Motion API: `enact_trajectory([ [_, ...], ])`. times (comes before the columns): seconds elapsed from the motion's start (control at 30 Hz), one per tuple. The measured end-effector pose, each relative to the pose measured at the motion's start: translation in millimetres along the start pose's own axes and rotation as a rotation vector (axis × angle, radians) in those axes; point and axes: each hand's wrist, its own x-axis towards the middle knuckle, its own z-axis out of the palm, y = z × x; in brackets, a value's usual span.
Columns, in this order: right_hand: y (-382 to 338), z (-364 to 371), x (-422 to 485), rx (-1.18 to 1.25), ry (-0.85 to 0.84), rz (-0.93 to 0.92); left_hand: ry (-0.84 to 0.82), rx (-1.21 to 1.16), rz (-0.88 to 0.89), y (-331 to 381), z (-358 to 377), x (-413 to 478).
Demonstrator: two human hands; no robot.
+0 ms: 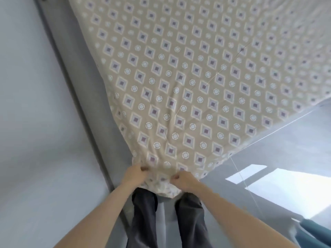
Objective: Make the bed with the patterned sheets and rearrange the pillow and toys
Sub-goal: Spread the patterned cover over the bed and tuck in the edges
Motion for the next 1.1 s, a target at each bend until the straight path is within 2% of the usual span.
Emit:
enact_trajectory([
  [0.3, -64.9, -136.8, -119.8, 0.197, 0.274, -0.17, 0.212, -0.199, 0.207, 125.3, -112.6, -105.2],
  [0.67, -149.2, -289.5, -270.4, 0.197, 0.47, -0.475, 0.412, -0.377, 0.577, 257.3, -212.9, -251.6],
  [0.9, -201.6, -336.5, -293.4, 0.248, 0.571, -0.546, 0.485, -0.401, 0.697, 305.2, -287.0, -268.7],
  [1.1, -281.9, -371.7, -264.5, 0.324, 0.659, -0.606, 0.482, -0.395, 0.794, 348.5, -378.4, -229.0],
])
